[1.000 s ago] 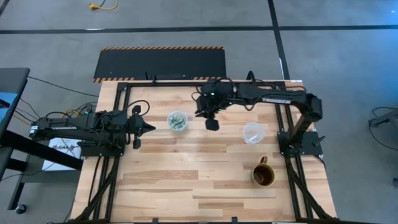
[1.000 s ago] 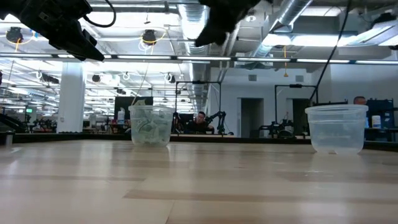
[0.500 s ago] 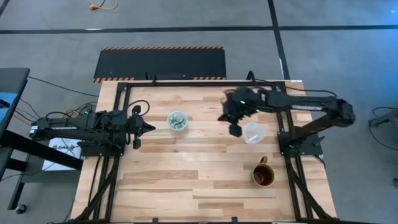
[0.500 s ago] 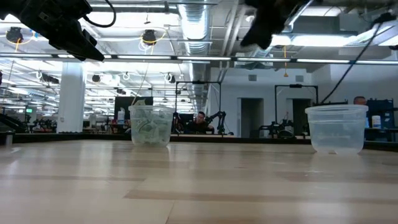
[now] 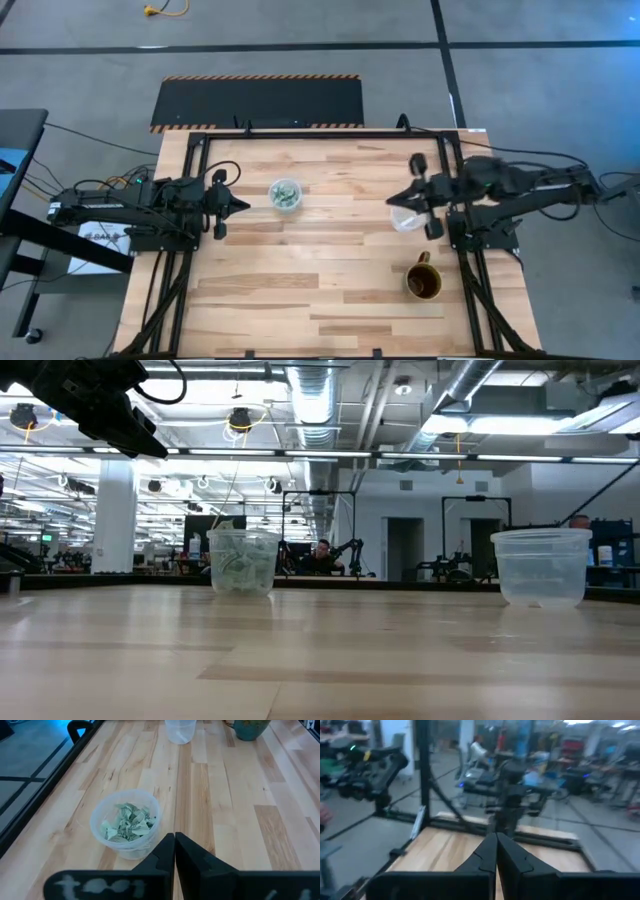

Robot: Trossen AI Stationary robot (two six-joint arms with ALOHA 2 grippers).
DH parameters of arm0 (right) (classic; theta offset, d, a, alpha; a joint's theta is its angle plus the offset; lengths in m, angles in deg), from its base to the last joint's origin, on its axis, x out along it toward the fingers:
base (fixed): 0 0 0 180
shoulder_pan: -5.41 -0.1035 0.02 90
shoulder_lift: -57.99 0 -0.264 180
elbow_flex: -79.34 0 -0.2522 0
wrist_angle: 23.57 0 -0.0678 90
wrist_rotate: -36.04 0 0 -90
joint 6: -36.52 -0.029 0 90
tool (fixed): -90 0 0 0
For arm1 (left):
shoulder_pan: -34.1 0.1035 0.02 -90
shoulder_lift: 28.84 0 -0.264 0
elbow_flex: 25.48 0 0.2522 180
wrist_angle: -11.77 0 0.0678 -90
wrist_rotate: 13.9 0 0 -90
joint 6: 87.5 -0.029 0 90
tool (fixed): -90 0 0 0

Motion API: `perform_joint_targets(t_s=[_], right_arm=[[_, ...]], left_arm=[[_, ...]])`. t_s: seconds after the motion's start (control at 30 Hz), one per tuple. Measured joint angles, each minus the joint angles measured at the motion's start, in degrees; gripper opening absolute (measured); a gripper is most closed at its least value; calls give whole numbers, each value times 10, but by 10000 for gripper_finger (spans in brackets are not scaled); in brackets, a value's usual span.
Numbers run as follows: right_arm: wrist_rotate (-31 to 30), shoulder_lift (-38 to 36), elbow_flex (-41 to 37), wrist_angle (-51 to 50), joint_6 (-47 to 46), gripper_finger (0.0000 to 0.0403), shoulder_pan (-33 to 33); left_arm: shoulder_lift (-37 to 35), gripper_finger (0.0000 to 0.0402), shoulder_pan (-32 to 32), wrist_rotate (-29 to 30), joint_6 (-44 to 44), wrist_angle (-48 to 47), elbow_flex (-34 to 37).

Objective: Pick and place Stevia / Truvia into bins
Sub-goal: Return to Home Position

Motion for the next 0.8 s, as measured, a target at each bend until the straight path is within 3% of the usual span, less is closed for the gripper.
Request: perform_joint_targets(t_s=[0.23,0.33,0.43,0.8], right_arm=[[-37,-79,-32,-2,-2,0,-3],[-60,-123,-58,-5,1,0,-2],[-60,-164,-83,9,-7,0,-2],[-59,-287,-175,9,-39,0,-2]], left_arm=[[0,0,0,-1,0,0,0],[0,0,0,-30,0,0,0],[0,0,0,-53,0,0,0],[0,0,0,-44,0,1,0]])
